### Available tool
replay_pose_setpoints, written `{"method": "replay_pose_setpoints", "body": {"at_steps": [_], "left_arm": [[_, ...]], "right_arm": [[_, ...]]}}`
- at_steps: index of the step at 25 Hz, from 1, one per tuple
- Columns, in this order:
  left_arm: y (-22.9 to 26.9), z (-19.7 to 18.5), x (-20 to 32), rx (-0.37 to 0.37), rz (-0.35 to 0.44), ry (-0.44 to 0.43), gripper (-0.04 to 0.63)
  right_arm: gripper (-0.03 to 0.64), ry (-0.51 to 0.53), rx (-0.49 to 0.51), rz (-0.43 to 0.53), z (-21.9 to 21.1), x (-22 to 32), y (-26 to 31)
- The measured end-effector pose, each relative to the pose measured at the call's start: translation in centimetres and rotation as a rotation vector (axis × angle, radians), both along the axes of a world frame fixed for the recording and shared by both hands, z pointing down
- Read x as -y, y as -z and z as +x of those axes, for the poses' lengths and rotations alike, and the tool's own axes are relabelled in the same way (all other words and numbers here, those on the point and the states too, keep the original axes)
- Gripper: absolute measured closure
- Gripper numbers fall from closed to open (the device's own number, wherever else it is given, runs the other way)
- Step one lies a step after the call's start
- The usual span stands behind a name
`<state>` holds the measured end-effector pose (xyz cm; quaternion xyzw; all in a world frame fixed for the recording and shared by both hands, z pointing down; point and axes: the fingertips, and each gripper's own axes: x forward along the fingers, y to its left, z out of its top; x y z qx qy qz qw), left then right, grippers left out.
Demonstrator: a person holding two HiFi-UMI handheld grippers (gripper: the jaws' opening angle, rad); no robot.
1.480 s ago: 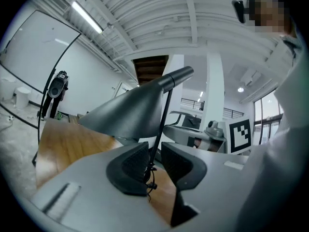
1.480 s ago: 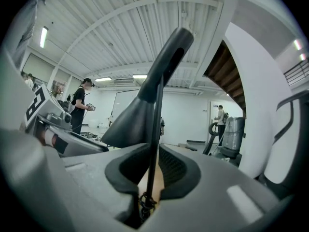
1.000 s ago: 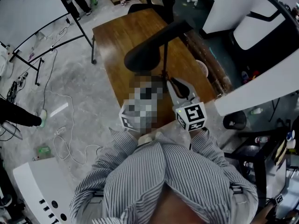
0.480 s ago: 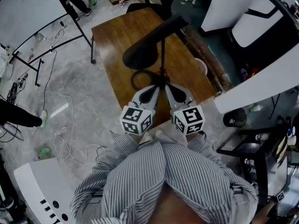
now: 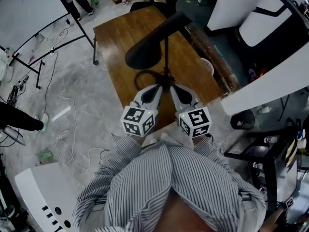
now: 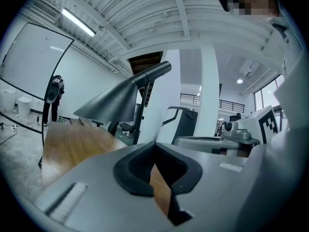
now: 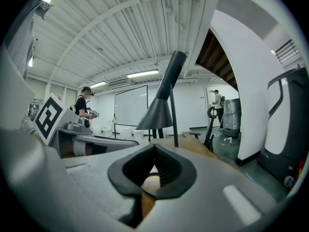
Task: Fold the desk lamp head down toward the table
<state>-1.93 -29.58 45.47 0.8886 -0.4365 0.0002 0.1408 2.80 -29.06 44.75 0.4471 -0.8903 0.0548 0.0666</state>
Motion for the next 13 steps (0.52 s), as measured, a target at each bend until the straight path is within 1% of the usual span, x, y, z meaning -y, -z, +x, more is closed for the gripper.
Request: {"method": "replay_pose_setpoints", "body": {"at_steps": [4,8,13], "left_arm": [[-0.07,0.78,-0.21,0.019,0.007,-0.01,0.592],[-0.16,1.07,-0.22,0.012,-0.002,-0.007,0.592],[0.06,1.0,0.23,0.011,0.012,0.01,0.592]], "right_arm": [[0.617,-0.002,-0.008,-0.004,0.55,-0.24,-0.28],[0.617,-0.003,-0.006,-0.01,0.72,-0.27,-0.47],[0.617,-0.003,-0.024,-0.005,0.83,-0.06,-0.64]]}}
